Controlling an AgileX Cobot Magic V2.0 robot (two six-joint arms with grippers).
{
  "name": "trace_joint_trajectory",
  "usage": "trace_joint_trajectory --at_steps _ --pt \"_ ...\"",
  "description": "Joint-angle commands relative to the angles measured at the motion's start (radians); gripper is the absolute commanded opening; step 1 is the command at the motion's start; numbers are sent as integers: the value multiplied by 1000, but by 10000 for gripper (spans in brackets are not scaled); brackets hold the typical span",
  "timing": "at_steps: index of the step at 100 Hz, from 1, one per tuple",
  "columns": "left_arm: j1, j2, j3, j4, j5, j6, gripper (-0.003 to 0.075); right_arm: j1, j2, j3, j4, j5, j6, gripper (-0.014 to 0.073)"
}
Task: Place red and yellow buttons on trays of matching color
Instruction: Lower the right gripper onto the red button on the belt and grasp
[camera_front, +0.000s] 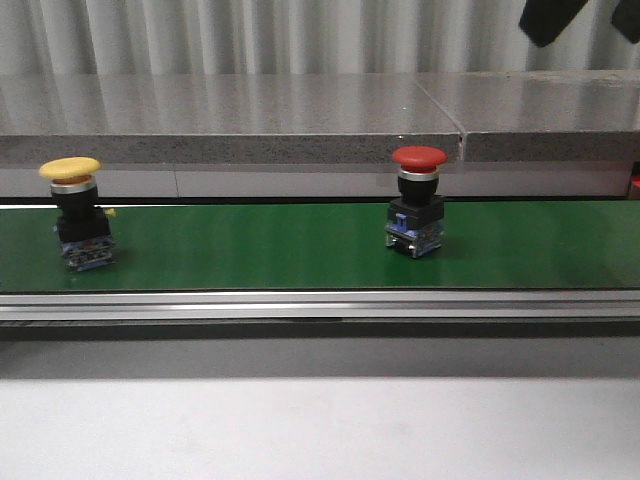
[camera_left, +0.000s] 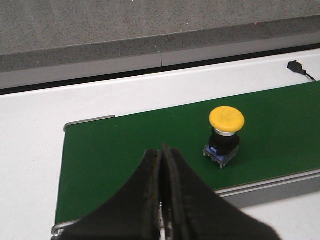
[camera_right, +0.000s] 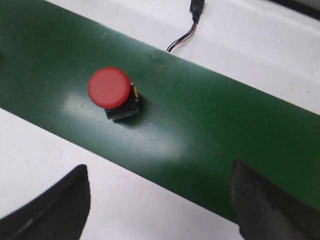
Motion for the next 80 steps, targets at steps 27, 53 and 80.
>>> trace_joint_trajectory --at_steps 27,53,80 --pt "-9 1 -29 -11 -73 -10 -20 6 171 -132 -2 35 -36 577" --pt "-9 1 -29 -11 -73 -10 -20 6 264 -153 37 17 -142 577" --pt "-9 1 -29 -11 -73 -10 -20 5 349 -153 37 -64 -142 577"
